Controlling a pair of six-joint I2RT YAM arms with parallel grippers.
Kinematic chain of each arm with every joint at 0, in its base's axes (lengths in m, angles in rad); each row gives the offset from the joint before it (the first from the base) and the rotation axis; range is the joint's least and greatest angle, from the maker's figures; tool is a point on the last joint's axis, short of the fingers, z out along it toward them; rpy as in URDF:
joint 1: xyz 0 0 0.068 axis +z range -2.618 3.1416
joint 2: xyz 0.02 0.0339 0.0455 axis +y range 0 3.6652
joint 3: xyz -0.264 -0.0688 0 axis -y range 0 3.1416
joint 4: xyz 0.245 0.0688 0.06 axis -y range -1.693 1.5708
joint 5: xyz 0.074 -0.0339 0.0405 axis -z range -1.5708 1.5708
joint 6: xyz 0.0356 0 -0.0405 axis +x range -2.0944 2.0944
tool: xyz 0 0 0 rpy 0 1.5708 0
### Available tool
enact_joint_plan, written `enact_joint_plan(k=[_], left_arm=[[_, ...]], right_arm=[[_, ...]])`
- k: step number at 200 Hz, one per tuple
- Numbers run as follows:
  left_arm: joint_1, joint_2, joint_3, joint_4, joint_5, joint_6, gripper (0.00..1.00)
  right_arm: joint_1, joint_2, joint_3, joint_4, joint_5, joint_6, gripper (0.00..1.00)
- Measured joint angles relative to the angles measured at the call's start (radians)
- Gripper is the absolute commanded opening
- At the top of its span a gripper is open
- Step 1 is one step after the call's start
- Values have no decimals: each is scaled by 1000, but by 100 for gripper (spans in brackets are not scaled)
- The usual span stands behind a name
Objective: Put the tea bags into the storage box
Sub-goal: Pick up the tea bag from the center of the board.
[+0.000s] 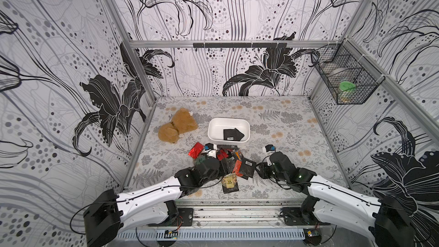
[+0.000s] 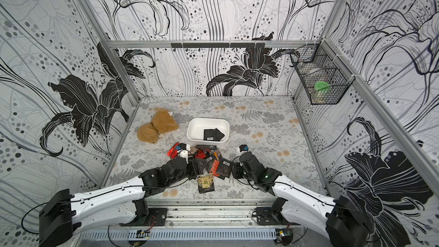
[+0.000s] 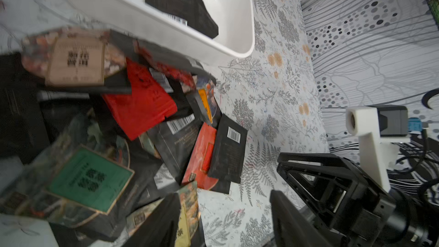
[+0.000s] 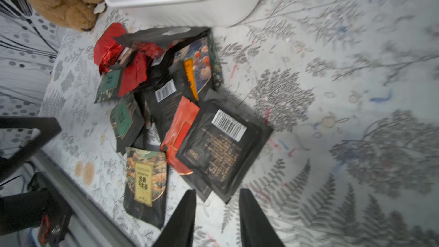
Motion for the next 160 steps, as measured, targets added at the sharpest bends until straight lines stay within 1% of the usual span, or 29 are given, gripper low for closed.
enact_joint_plan(k=[14, 34, 59, 81, 99, 120, 144, 160], left_arm=[[-41, -23, -48, 0, -18, -51, 56], [-83, -24, -81, -3, -36, -104, 45], [-114, -7, -86, 11, -51, -152, 44], [-127, 9, -112, 49, -55, -183, 41], [-128, 21, -145, 80, -55, -206, 41], [-128, 35, -185, 107, -67, -230, 34], [-128, 48, -218, 137, -75, -256, 33], [-128, 54, -237, 170, -72, -269, 29]], right_arm=[[20, 14, 1, 21, -30, 26, 36], [53, 46, 2, 58, -50, 60, 37], [111, 102, 18, 76, -52, 97, 38], [158, 153, 44, 88, -40, 119, 39], [193, 204, 72, 101, -30, 133, 40], [224, 262, 103, 115, -18, 139, 41], [241, 319, 128, 131, -13, 151, 43], [249, 351, 138, 146, -11, 153, 43]])
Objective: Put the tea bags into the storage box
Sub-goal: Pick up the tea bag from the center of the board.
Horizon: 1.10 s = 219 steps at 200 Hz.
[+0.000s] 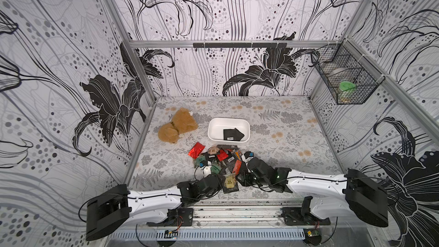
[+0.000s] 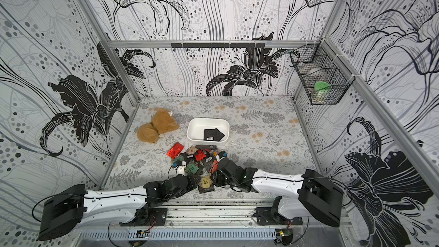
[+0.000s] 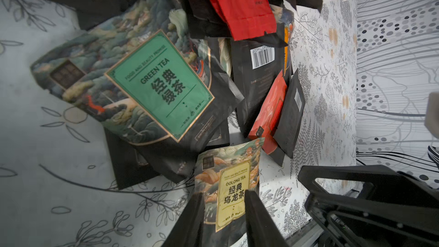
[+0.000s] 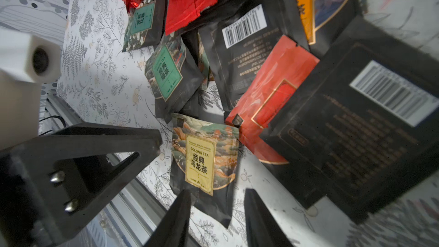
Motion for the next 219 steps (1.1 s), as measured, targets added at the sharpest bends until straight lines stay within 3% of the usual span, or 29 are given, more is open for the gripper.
enact_joint_plan(k=[55, 146, 219], left_arm=[[-5, 66, -3, 87, 17, -9, 19], [-6, 229, 39, 140, 21, -9, 14], [-6, 254, 50, 153, 14, -14, 12]], right_arm=[[8, 89, 13, 38, -1, 6, 43], [12, 130, 26, 53, -4, 26, 47], [14, 155, 26, 56, -5, 48, 46]])
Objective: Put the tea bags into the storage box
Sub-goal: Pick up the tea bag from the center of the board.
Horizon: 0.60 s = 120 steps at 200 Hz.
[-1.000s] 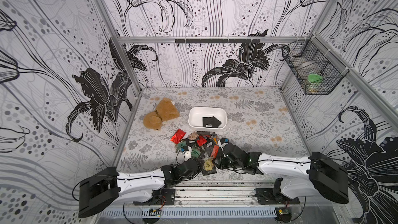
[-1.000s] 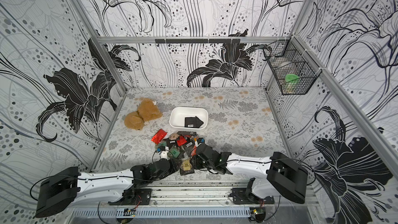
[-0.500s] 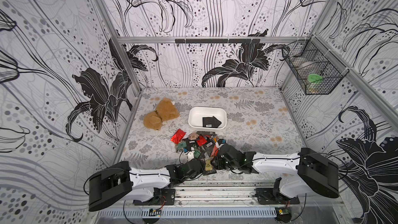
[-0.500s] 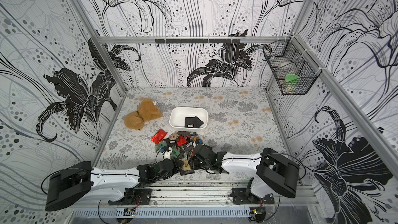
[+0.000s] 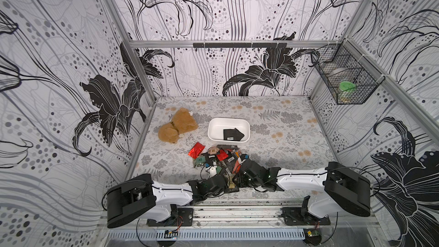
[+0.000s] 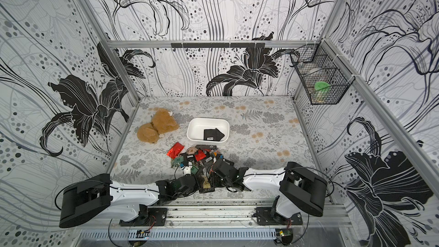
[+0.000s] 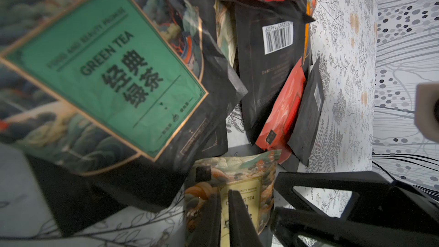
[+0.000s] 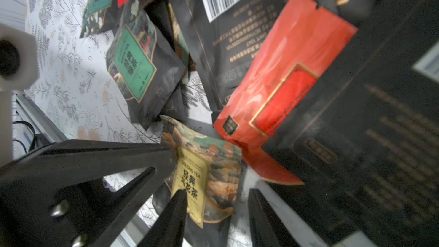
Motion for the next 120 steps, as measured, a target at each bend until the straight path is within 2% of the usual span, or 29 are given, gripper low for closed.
enact_joint_plan(k=[82, 120], left_arm=[[-6, 30, -9, 56, -15, -9, 10], [-6, 50, -14, 97, -17, -11, 8]], right_arm=[[24, 42, 30, 11, -2, 18, 39], [24, 68, 48, 22, -3, 21, 30]])
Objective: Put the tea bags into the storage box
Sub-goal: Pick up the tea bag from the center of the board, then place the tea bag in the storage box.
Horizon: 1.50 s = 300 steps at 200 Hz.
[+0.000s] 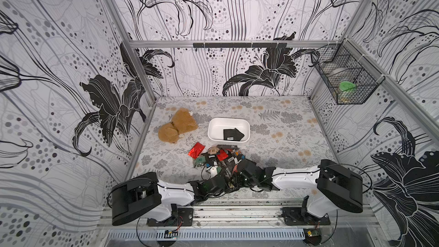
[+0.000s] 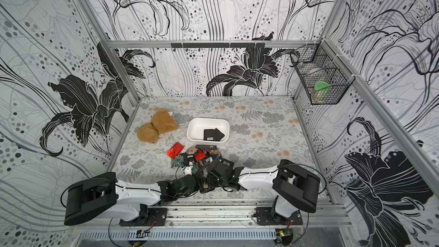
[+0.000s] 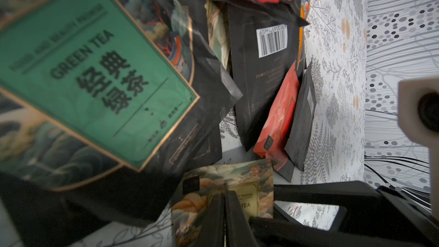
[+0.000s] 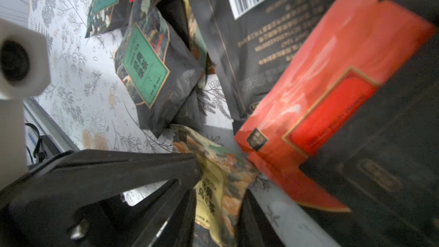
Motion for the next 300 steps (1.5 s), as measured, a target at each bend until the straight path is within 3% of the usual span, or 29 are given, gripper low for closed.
enact_joint_plan(k=[54, 69, 98, 109, 127, 164, 191, 237, 300], left_arm=[[-2, -57, -11, -41, -6, 8, 5], [-3, -98, -4, -69, -11, 26, 9], [-6, -183, 94, -258, -86, 59, 29], [-6, -223, 142, -333, -134, 69, 51], [-6, -304, 194, -451, -228, 63, 77], [-6, -500, 183, -657, -422, -1, 80], [-6, -625, 92, -657, -460, 7, 84], [-6, -693, 5, -654, -444, 14, 86], [-6, -652, 5, -727, -446, -37, 87]], right_arm=[[1, -3, 1, -16, 2, -2, 0], [2, -10, 10, -37, 8, -10, 0], [3, -62, 50, -145, 43, -43, 0], [3, -107, 64, -193, 65, -59, 0], [3, -206, 92, -292, 106, -92, 0], [-12, -386, 211, -483, 263, -170, 0], [-122, -413, 313, -513, 329, -245, 0], [-352, -220, 502, -451, 273, -373, 0], [-452, 268, 893, -397, 132, -475, 0]])
